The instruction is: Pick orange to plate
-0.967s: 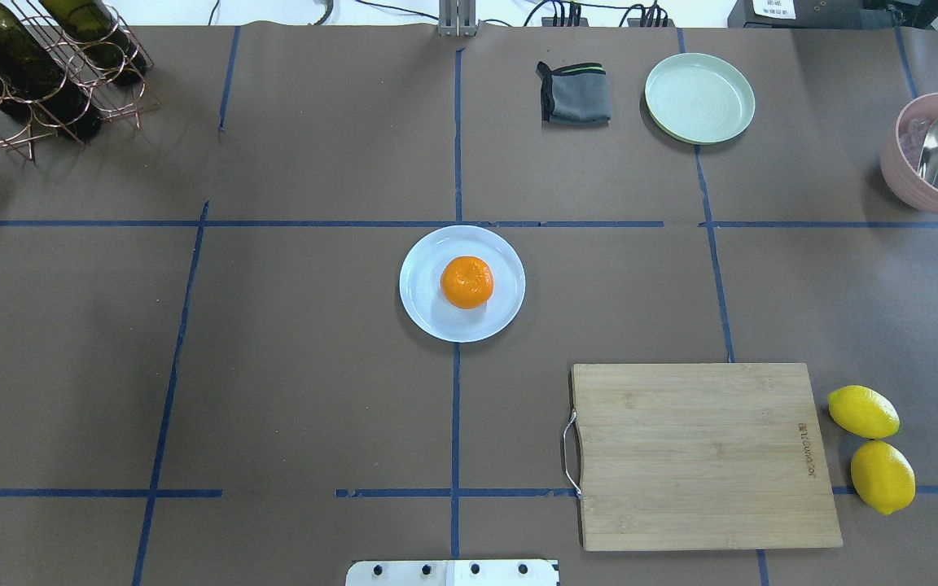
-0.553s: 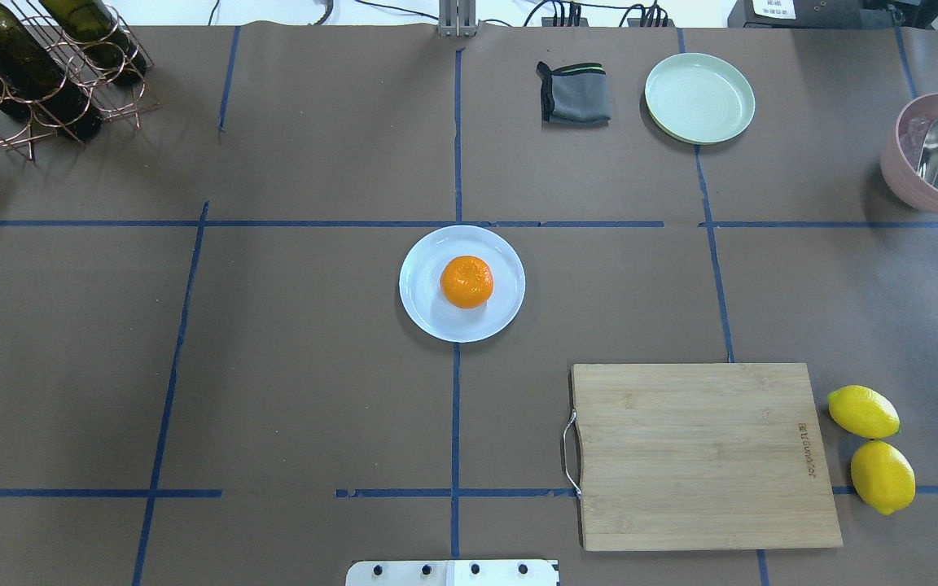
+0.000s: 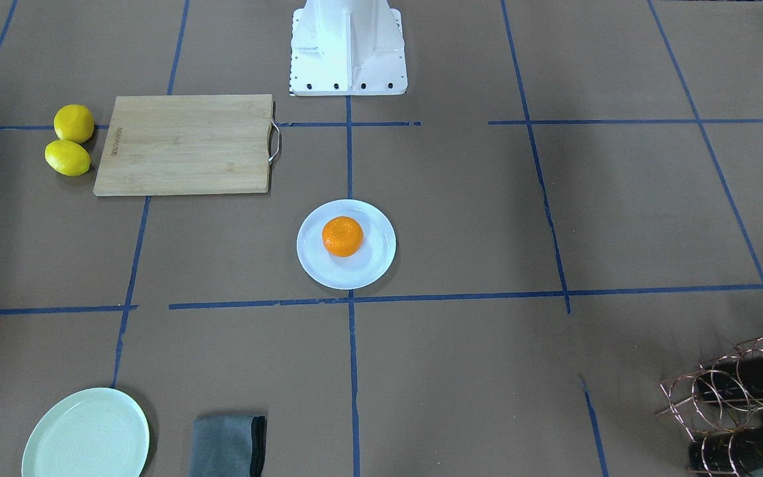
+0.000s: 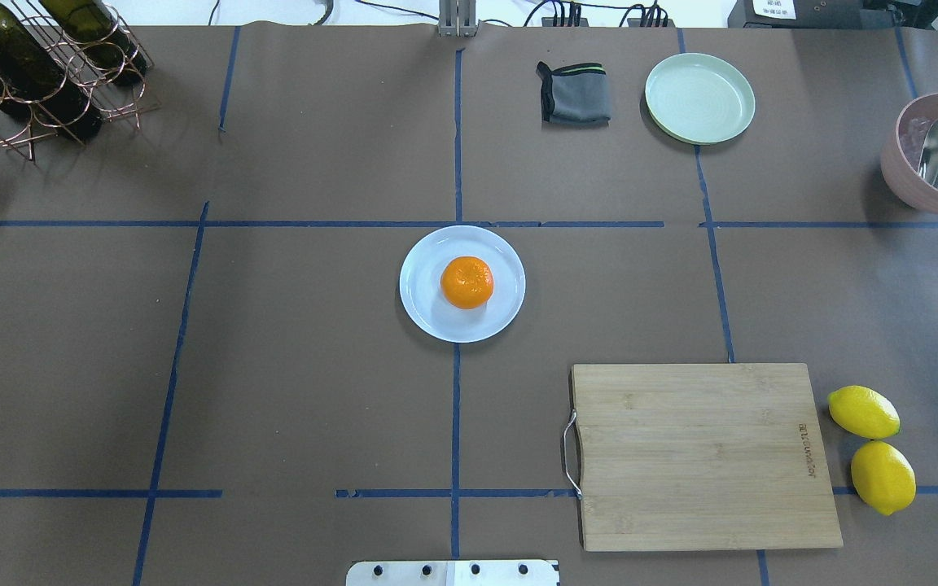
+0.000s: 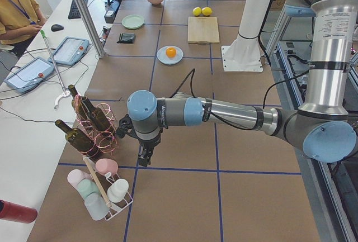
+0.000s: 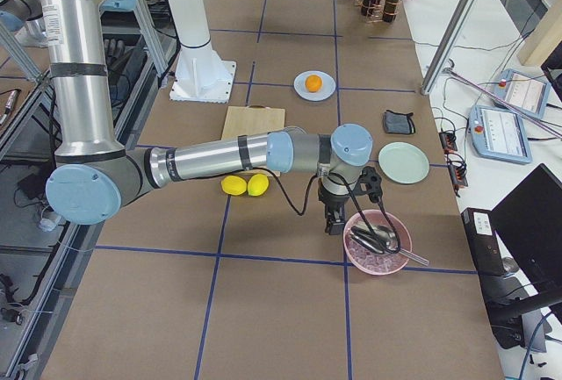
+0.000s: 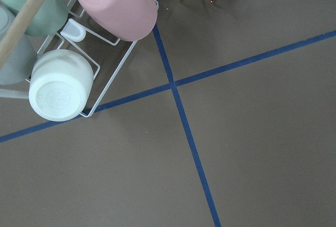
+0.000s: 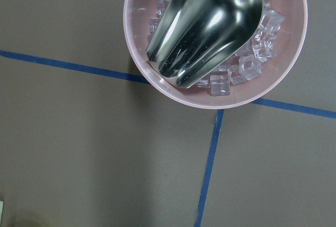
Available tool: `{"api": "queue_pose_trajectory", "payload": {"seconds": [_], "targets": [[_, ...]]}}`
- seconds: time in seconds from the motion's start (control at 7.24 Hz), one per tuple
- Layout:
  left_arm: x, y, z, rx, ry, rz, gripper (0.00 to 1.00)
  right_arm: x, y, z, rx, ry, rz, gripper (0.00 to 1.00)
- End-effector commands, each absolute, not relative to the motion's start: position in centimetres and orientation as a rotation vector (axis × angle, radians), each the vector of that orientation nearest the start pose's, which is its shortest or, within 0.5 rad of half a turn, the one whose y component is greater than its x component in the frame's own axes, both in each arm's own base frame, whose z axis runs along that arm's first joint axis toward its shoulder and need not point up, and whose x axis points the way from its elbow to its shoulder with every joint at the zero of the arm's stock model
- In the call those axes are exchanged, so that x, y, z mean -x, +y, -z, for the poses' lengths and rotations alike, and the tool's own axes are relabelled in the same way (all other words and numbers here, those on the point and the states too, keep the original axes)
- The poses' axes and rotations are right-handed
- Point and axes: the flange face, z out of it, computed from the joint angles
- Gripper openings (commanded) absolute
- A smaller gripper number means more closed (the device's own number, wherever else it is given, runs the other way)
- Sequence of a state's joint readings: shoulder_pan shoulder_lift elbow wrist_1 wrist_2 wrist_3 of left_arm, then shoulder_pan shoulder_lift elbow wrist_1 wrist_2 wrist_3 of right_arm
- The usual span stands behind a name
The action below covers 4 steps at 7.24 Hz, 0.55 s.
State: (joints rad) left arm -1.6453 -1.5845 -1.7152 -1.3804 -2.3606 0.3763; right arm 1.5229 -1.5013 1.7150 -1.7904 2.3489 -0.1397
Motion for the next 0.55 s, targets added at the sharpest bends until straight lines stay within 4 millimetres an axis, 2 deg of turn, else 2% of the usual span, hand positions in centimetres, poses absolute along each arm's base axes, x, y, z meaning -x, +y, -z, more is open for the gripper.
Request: {"api": "queue_pose_trajectory", "payload": {"seconds": [0.0,0.41], "targets": [[9.9,-48.17,-59.92,-0.155,0.778,-0.281,1.0,-3.9,-51.38,-57.57,-0.028,-0.778,0.171,1.0],[9.71,-48.51,-59.87,-0.153,0.777,-0.275,1.0,-3.9,-51.37,-57.66,-0.024,-0.778,0.167,1.0]]}}
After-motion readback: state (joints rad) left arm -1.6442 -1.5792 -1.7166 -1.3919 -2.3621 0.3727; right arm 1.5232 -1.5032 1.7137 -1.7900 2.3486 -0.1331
